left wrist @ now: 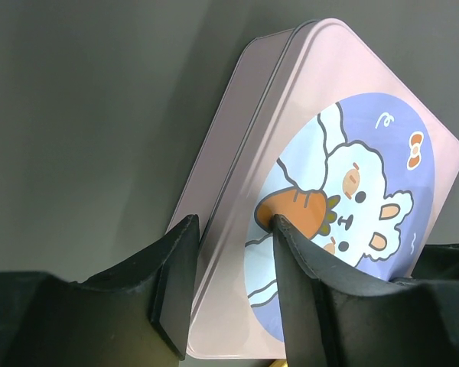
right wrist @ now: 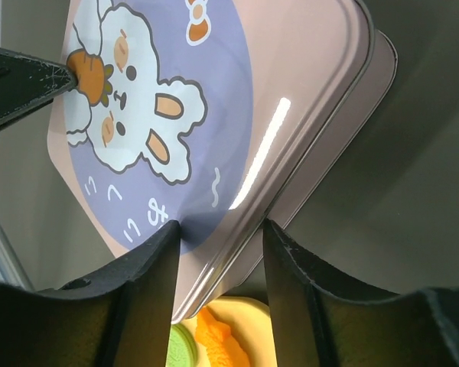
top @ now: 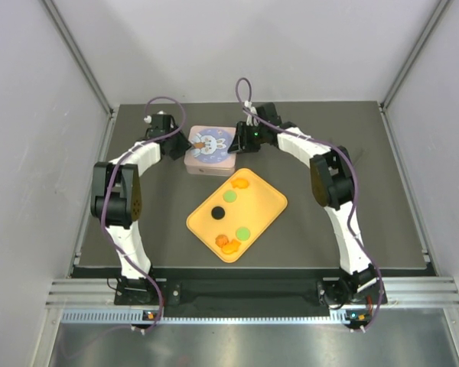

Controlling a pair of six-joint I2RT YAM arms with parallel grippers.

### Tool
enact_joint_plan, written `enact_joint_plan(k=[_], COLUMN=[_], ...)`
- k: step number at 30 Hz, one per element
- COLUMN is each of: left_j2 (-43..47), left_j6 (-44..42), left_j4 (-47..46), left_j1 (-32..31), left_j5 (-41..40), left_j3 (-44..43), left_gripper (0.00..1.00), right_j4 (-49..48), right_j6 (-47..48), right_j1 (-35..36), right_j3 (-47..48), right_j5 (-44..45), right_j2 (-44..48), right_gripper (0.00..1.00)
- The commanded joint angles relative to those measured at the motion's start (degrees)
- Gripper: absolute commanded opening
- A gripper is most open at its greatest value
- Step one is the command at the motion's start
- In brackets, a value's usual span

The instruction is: Pack the cookies

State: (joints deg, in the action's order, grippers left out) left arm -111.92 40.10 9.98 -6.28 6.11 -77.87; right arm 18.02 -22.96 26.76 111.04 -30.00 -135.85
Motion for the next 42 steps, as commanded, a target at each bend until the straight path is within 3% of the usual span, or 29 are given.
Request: enact_joint_plan(k=[1, 4, 9, 15, 25, 31, 32, 34, 38, 42], left_j2=[-3.3, -4.1, -4.6, -5.2, -6.5, -6.6, -6.5, -6.5, -6.4, -5.6], left_j6=[-1.4, -1.8, -2.6, -3.4, -5.2, -5.6, -5.6, -5.7, -5.6, -5.5], left_j4=[6.0, 7.0, 9.2, 10.5, 12.1, 12.4, 12.5, 12.5, 12.7, 12.3], left_j1=[-1.3, -1.3, -1.3, -1.3, -1.3, -1.3, -1.3, -1.3, -1.3, -1.3], left_j5=[0.0, -0.2, -1.1, -1.5, -0.5, 0.0, 0.1, -0.1, 0.0, 0.2], left_j3=[-1.7, -3.3, -5.5, -6.7, -8.9, -9.1, -9.1, -9.1, -9.1, -9.2], left_gripper=[0.47, 0.48, 0.49, 0.50, 0.51, 0.51, 0.51, 0.51, 0.51, 0.51], right_j4=[0.1, -3.4, -9.1, -13.4, -9.6, -5.5, -5.4, -5.8, -7.6, -10.3], right_j6=[-2.6, -5.3, -11.0, -17.6, -20.6, -21.8, -21.8, -21.8, -21.3, -20.0], right_j1=[-0.4, -2.3, -5.1, -6.6, -5.1, -4.4, -4.4, -4.3, -4.3, -4.5], right_j3=[-1.9, -3.5, -4.1, -2.0, 9.2, 11.3, 10.5, 9.7, 7.1, 5.9], right_j5=[-5.2, -6.0, -6.6, -3.9, 0.7, 6.1, 6.5, 6.8, 7.1, 6.7], right_j2=[2.3, 4.3, 5.4, 2.8, -7.8, -11.3, -11.3, -10.8, -8.8, -6.4], right_gripper=[0.45, 0.63, 0.75, 0.80, 0.80, 0.61, 0.50, 0.40, 0.29, 0.32])
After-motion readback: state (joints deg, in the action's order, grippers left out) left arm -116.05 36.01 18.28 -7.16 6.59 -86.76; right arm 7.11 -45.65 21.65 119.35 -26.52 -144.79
